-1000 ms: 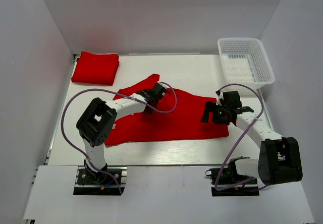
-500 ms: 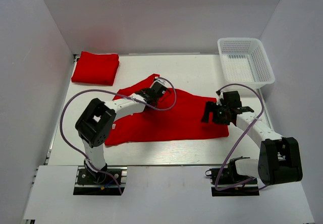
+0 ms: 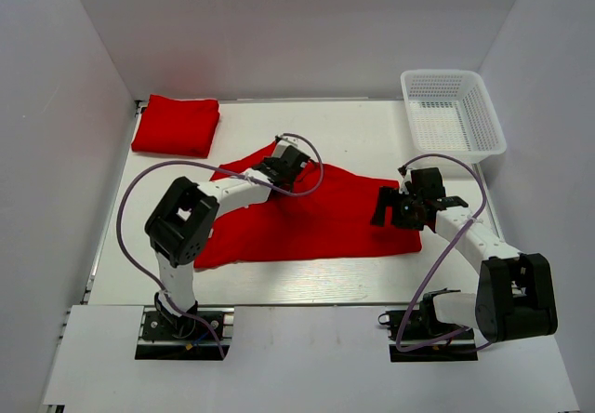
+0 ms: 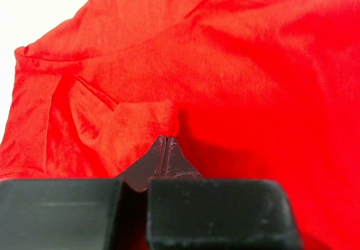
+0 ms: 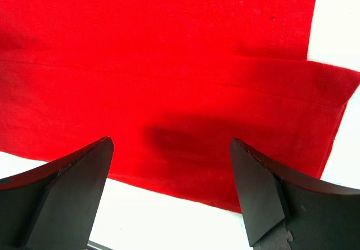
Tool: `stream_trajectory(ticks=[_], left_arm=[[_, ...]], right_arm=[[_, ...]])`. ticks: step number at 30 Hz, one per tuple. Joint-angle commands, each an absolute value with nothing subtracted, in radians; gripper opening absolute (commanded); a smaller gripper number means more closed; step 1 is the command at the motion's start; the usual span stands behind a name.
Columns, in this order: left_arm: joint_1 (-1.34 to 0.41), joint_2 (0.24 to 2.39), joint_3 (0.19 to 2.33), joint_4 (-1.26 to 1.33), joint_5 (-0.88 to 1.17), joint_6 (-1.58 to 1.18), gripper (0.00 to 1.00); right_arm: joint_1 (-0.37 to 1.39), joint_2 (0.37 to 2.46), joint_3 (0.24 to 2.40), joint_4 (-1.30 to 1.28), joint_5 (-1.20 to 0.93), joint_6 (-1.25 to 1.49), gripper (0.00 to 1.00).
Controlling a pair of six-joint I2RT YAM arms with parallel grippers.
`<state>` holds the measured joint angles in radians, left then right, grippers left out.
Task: Fold and stack the t-shirts
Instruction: Fold the flattened tshirt in 1/3 of the way
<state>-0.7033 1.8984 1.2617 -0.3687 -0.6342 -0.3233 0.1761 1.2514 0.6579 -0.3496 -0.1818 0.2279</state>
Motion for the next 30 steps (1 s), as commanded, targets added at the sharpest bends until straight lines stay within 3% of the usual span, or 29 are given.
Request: stream_trajectory(ticks=[1,14,17,18,20,30], left_arm=[[-0.696,1.894,1.296,-0.284,-0.676,-0.347,0.0],[-0.696,2.032,1.396,-0.291,-0.638,-0.337,0.0],[-0.696,2.054,1.443,-0.359,-0.638,-0.347,0.47],[-0.696,2.054,1.457,-0.373,-0.638,-0.356,0.75],[-0.696,2.039,1.466,-0.382,-0.664,-0.367,0.97],[-0.696,1.768,1.404,-0.52,-0.712,-0.44,1.0]], right_arm=[[0.17,1.224,0.689,-0.35,-0.175,0.226,0.9],[0.172,1.232,0.689,-0.353,-0.176,0.225,0.9],[0.172,1.227,0.693,-0.351,-0.179,0.225,0.9],[0.172,1.227,0.698,-0.356,-0.184,0.222,0.9],[0.173,1.223,0.698,-0.354,-0.19,0.219,0.9],[0.175,1.184,0.747,-0.313,-0.206,0.221,0.9]])
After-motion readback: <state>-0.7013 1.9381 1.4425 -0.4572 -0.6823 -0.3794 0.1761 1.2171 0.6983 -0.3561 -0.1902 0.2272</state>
